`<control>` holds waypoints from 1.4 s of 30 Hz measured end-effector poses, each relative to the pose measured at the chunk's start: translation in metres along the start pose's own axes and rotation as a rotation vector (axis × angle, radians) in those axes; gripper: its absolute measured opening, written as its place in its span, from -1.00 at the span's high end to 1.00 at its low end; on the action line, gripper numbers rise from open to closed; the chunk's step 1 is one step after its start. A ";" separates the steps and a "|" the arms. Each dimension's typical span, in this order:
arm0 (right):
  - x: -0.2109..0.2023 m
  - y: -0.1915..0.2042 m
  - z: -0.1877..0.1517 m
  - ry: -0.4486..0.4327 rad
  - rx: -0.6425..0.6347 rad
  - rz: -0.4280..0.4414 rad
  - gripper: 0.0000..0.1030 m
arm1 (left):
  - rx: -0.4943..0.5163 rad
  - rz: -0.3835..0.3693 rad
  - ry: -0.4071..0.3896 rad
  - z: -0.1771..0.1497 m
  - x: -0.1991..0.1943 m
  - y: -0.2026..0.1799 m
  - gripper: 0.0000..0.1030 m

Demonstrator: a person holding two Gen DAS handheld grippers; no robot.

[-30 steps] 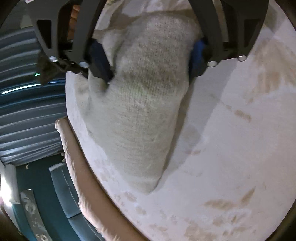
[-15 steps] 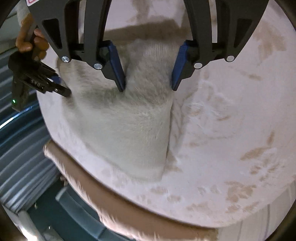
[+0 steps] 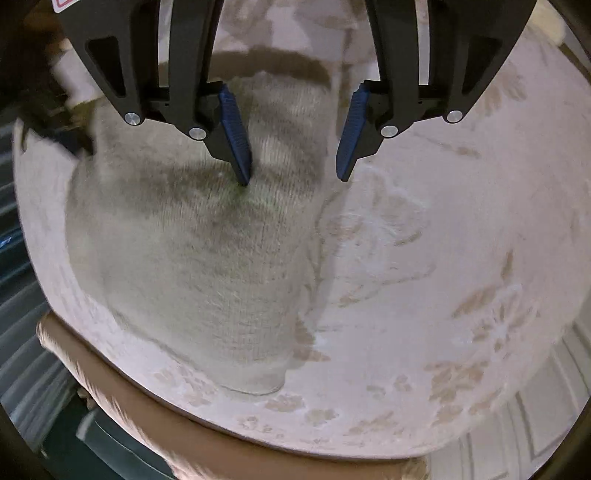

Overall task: Fold small clothes
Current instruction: 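Press the folded sweater flat with both grippers and release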

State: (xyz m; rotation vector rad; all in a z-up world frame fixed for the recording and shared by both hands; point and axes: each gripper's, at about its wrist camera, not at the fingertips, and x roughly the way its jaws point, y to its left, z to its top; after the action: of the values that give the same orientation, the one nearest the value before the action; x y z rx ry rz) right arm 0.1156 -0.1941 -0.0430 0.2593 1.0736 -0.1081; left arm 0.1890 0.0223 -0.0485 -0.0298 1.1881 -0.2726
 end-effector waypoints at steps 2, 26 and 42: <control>-0.018 -0.006 0.006 -0.034 0.053 0.073 0.52 | 0.021 0.022 -0.002 -0.003 -0.002 -0.002 0.10; -0.026 -0.002 0.017 -0.104 0.072 0.050 0.67 | -0.002 0.080 -0.038 -0.019 -0.023 -0.017 -0.03; -0.039 -0.021 -0.018 -0.087 0.155 -0.029 0.11 | -0.001 0.115 -0.018 -0.047 -0.022 -0.023 -0.28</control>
State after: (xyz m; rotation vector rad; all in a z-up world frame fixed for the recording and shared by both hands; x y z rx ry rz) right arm 0.0774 -0.2111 -0.0198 0.3755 0.9842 -0.2278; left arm 0.1341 0.0108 -0.0419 0.0348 1.1673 -0.1699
